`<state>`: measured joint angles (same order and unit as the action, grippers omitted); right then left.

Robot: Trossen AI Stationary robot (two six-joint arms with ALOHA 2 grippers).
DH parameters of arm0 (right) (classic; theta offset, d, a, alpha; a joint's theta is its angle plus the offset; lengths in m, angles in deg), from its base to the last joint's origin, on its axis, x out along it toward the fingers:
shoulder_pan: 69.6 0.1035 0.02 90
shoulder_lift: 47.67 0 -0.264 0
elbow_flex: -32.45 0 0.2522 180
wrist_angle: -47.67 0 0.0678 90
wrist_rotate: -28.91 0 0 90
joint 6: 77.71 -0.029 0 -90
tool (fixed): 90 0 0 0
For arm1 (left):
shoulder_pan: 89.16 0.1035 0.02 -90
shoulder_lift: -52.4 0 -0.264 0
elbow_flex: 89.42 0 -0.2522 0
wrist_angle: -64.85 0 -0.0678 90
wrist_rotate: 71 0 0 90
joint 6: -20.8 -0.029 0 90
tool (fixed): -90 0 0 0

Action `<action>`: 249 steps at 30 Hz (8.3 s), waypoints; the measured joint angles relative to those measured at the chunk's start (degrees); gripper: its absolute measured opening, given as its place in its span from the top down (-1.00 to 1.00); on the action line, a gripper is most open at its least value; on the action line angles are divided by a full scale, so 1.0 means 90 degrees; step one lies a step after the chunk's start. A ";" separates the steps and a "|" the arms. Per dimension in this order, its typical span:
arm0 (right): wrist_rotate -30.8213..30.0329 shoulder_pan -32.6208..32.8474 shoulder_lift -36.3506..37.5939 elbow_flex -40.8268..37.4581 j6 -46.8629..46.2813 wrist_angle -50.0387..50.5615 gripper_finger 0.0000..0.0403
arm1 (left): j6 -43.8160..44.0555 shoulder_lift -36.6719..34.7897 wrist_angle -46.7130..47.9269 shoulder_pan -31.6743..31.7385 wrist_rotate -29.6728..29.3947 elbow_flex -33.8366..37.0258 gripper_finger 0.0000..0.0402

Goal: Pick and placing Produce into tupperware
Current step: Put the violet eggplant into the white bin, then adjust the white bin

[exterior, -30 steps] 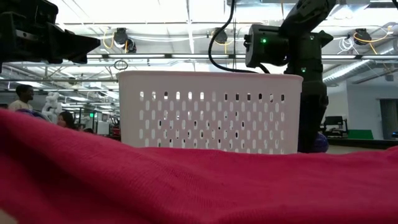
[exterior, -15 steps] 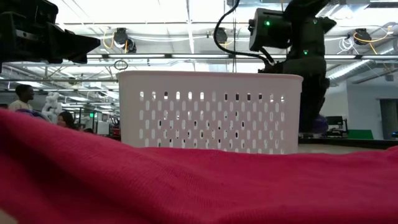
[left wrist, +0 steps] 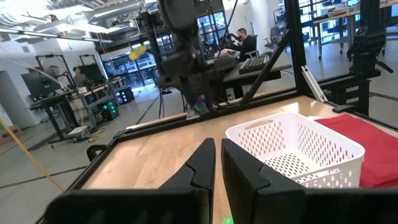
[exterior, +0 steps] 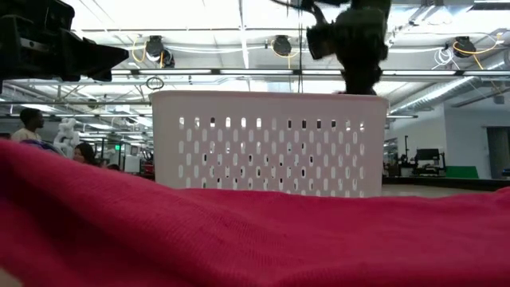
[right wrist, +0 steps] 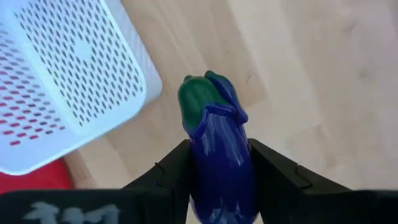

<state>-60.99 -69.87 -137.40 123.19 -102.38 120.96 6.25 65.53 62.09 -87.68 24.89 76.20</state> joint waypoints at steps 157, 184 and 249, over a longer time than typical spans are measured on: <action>0.0654 0.1166 -0.3181 0.1341 0.5152 -0.2261 -0.07 | 0.0318 0.0000 0.0255 -0.0002 0.0000 0.0002 0.85; -0.0622 0.0991 -0.2254 0.1789 0.5016 -0.1738 0.97 | 0.0335 -0.0001 0.0335 -0.0002 0.0000 0.0002 0.85; -0.0641 0.0753 -0.2261 0.1325 0.2382 0.0119 1.00 | 0.0332 0.0000 0.0335 -0.0002 -0.0002 0.0002 0.85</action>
<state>-66.76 -63.10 -157.75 135.11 -80.95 122.03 9.24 65.53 65.11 -87.71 24.87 76.22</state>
